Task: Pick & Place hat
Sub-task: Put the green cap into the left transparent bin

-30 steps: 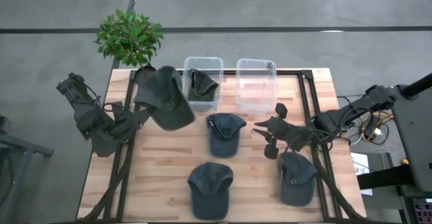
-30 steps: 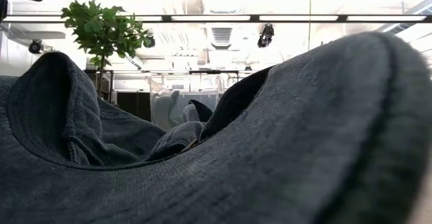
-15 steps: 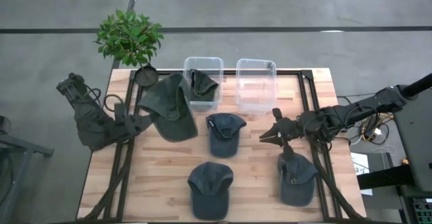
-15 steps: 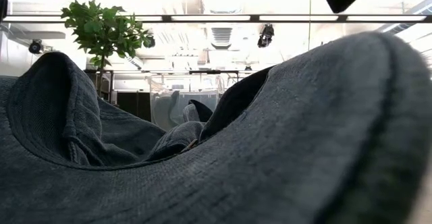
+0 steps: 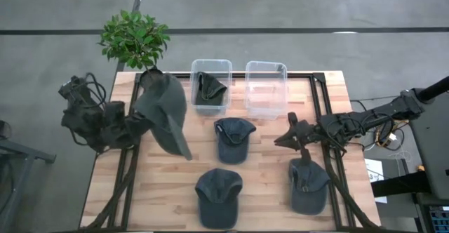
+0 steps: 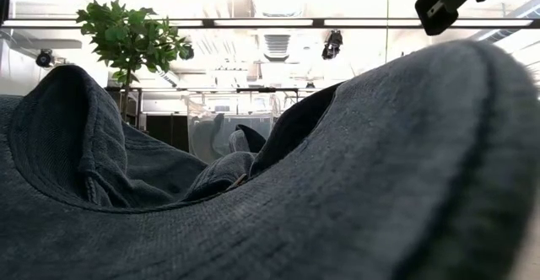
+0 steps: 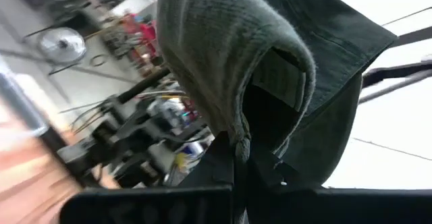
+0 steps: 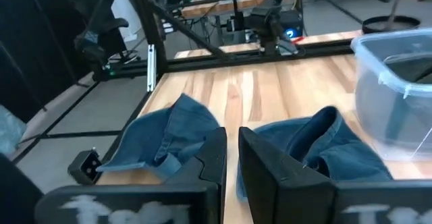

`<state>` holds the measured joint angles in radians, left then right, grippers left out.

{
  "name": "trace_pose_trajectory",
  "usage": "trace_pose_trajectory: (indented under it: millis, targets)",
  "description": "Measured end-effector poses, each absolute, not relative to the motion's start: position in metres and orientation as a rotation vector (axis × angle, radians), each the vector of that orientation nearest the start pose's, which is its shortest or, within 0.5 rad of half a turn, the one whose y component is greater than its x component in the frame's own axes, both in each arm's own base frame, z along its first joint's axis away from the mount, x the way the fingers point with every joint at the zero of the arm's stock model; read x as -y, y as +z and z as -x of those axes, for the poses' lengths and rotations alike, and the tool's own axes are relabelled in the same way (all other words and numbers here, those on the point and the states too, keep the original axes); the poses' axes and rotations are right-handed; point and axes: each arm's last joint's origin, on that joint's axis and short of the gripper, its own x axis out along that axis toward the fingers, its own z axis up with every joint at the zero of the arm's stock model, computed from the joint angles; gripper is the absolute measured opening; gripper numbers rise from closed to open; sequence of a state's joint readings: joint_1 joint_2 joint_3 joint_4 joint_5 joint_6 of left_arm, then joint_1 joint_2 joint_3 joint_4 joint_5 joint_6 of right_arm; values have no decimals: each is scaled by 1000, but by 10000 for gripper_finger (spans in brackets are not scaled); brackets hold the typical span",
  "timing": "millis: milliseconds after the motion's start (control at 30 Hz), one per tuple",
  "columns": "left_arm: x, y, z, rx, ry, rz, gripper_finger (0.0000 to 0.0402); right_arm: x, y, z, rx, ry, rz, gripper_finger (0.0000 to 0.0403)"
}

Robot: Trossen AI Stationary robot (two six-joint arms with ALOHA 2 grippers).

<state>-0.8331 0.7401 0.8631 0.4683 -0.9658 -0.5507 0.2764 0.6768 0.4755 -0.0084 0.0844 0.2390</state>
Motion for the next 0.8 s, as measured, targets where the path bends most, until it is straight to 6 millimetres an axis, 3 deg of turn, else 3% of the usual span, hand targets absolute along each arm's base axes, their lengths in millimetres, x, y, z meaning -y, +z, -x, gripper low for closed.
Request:
trace_pose_trajectory:
  millis: [333,567,800]
  targets:
    - [79,419,-107,421,63,1002,4,-43,257,-155,-239,214,-215,36]
    - [78,403,-131,462,447,1093,4,-40,257,-155,-227,128,-207,36]
    - [73,389,-163,502,620,1022,4,-39,257,-155,-221,88,-208,36]
